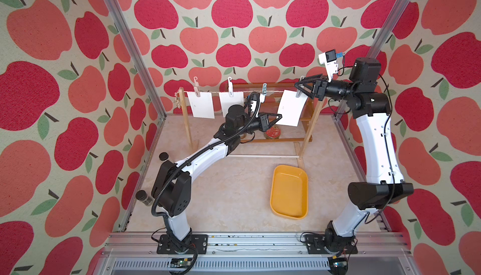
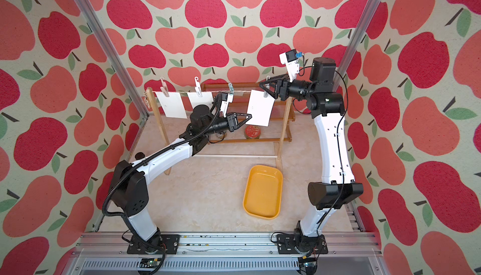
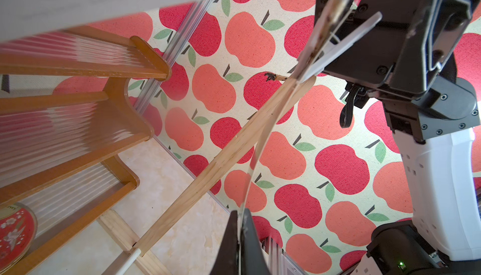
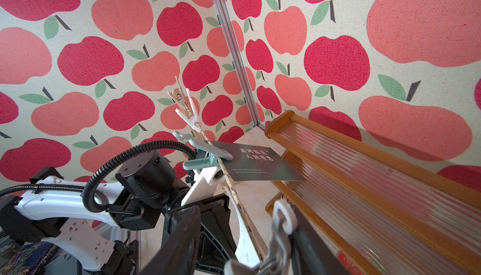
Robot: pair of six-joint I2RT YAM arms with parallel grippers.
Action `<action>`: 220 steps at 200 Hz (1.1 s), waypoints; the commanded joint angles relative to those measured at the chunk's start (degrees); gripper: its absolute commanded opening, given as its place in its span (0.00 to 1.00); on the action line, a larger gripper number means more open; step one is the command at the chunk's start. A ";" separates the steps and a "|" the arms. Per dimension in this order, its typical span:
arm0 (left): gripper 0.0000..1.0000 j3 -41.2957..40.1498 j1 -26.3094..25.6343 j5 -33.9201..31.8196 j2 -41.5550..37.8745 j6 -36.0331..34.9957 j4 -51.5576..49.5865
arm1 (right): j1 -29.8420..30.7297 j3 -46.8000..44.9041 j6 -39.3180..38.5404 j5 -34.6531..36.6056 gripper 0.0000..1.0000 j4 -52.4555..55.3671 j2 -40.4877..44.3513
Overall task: Remove the postcards from the strings
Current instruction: Remove the clamp from the clothesline.
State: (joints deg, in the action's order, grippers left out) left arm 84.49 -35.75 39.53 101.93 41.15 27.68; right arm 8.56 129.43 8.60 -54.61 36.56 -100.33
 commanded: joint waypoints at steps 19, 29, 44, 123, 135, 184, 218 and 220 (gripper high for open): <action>0.00 2.44 0.35 1.25 0.86 1.87 3.67 | -0.22 1.51 -1.07 -1.82 0.52 1.94 -0.76; 0.00 2.44 0.41 1.25 0.91 2.16 3.79 | -0.26 1.53 -1.04 -1.99 0.48 1.91 -0.98; 0.00 2.44 0.42 1.40 1.00 2.86 4.71 | -0.22 1.84 -1.21 -2.27 0.49 2.37 -1.34; 0.00 3.40 0.53 2.18 1.61 3.24 4.48 | -0.27 2.05 -2.12 -0.63 0.52 3.15 -1.84; 0.00 3.58 0.57 2.20 1.70 3.24 4.34 | -0.22 2.07 -2.01 -0.73 0.50 3.00 -2.10; 0.00 3.93 0.76 2.48 2.11 3.42 4.15 | -0.23 2.15 -1.27 -0.65 0.41 2.11 -2.49; 0.00 3.86 0.81 2.31 2.22 3.41 4.04 | -0.08 2.23 -0.28 -1.06 0.40 1.50 -2.52; 0.00 3.91 0.78 2.31 2.22 3.41 4.00 | -0.04 2.23 -0.22 -1.10 0.40 1.37 -2.55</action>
State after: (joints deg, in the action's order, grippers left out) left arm 86.32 -35.31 41.04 103.31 44.10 29.85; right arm 8.56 130.93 7.11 -55.13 37.30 -101.65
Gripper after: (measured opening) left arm 0.047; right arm 0.402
